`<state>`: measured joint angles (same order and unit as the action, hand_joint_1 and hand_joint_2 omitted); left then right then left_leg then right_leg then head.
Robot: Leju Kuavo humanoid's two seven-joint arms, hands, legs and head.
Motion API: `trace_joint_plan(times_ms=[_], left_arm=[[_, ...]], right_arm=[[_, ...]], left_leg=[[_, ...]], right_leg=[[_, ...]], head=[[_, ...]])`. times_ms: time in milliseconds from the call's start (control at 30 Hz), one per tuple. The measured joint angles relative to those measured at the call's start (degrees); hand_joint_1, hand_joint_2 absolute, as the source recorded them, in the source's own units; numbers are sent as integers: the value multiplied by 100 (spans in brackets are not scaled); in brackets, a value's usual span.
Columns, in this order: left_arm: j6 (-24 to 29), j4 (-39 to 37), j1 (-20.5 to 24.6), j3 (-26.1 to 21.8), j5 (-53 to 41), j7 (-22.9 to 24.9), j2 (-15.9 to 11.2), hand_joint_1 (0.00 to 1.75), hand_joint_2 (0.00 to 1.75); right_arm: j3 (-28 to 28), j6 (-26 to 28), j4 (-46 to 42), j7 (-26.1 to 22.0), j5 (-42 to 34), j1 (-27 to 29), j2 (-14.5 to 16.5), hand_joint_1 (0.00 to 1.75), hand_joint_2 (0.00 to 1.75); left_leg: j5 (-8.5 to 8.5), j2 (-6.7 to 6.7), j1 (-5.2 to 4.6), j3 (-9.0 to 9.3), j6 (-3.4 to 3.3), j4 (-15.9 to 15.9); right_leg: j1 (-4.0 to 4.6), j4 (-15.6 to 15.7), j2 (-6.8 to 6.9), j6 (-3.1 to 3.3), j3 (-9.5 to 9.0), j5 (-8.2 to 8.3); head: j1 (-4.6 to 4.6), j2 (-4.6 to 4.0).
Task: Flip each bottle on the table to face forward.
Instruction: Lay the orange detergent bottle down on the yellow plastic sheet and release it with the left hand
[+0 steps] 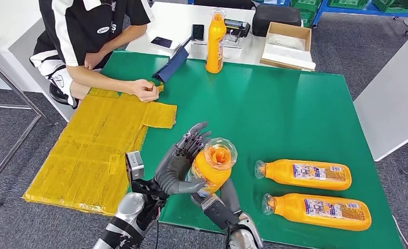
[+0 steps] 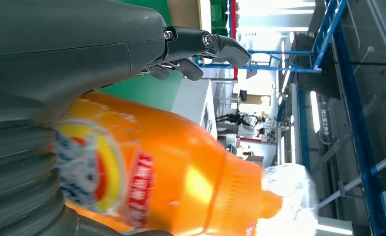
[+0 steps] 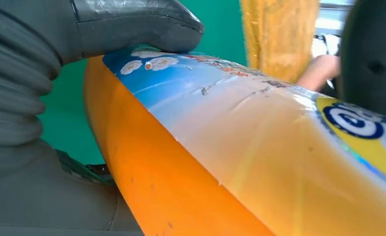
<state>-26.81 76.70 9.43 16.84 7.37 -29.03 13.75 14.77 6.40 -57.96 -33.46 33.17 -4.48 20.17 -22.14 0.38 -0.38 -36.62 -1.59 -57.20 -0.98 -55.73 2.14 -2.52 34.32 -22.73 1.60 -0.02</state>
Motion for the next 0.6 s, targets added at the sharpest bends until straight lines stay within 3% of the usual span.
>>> trace_joint_plan(times_ms=[67, 267, 300, 433, 467, 600], left_arm=[[145, -1, 7, -10, -55, -17, 0, 174, 175], [844, -20, 8, -52, -576, -138, 12, 175, 175], [1072, -20, 8, -54, -797, -196, 25, 169, 175], [2047, 55, 9, -34, -1921, -416, 109, 8, 175], [2187, 77, 9, -23, -2116, -449, 127, 0, 175], [2509, 107, 11, -8, -2580, -606, 156, 0, 175]], right_arm=[[60, 113, 80, 26, 70, -20, -1, 175, 175], [185, 349, 205, 141, 122, -58, -4, 175, 175], [191, 370, 209, 178, 136, -58, -4, 175, 175], [195, 401, 210, 311, 177, -55, -4, 175, 175], [196, 401, 210, 327, 179, -54, -4, 175, 175], [208, 401, 210, 331, 180, -47, -4, 175, 175]], left_leg=[[0, 0, 0, 0, 0, 0], [0, 0, 0, 0, 0, 0], [0, 0, 0, 0, 0, 0], [0, -1, 0, -1, 0, 0], [0, -1, -1, -1, 0, 0], [0, 0, -1, -1, 0, 0]], right_leg=[[0, 0, 0, 0, 0, 0], [0, 0, 0, 0, 1, 0], [0, 0, 0, 0, 1, 0], [-1, 0, 0, 0, 0, 0], [-1, 0, 0, 0, 0, 0], [0, 0, 0, 0, 0, 0]], head=[[-1, 0], [-1, 0], [-2, 0], [-2, 0], [-2, 0], [-1, 0]])
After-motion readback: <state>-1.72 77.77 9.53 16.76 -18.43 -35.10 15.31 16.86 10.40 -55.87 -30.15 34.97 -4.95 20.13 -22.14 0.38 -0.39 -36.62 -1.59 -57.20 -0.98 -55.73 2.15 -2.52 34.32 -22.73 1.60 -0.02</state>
